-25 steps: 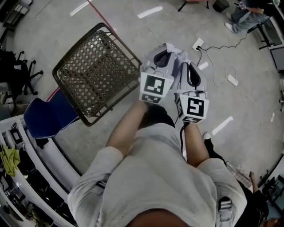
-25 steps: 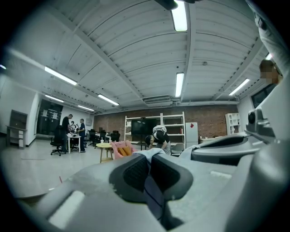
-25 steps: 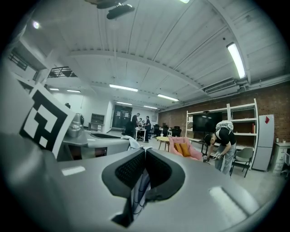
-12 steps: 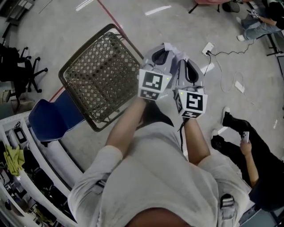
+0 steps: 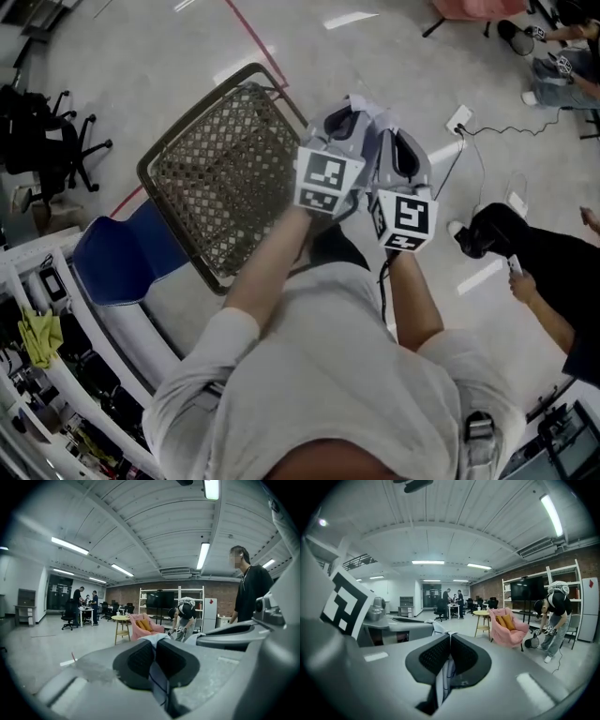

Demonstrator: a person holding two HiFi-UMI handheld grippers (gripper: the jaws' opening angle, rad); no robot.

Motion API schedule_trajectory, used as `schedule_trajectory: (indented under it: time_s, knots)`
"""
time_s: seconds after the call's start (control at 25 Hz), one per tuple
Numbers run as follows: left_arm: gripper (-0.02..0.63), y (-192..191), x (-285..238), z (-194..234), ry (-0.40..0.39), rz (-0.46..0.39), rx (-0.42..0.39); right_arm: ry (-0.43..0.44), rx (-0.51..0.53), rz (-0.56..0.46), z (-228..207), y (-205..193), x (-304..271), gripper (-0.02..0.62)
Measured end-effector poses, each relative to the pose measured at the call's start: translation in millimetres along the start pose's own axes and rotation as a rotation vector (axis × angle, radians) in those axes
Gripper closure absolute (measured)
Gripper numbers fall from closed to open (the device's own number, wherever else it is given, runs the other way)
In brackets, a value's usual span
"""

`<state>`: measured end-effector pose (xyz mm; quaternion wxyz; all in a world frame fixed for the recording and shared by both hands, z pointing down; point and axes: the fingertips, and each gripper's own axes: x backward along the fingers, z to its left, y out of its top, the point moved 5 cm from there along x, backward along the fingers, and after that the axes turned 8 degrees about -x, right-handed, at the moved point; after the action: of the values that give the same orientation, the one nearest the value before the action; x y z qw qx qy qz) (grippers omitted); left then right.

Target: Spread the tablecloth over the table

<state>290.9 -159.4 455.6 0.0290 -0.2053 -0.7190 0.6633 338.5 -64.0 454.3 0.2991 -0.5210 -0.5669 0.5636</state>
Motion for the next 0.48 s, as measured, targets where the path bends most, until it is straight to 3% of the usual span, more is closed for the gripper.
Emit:
schedule_trajectory:
  time_s: [0.48]
  knots:
    - [0.58, -18.0, -34.0, 118.9, 0.17, 0.07, 0.044, 0.145, 0.012, 0.065, 29.8, 13.0, -110.0, 0.589]
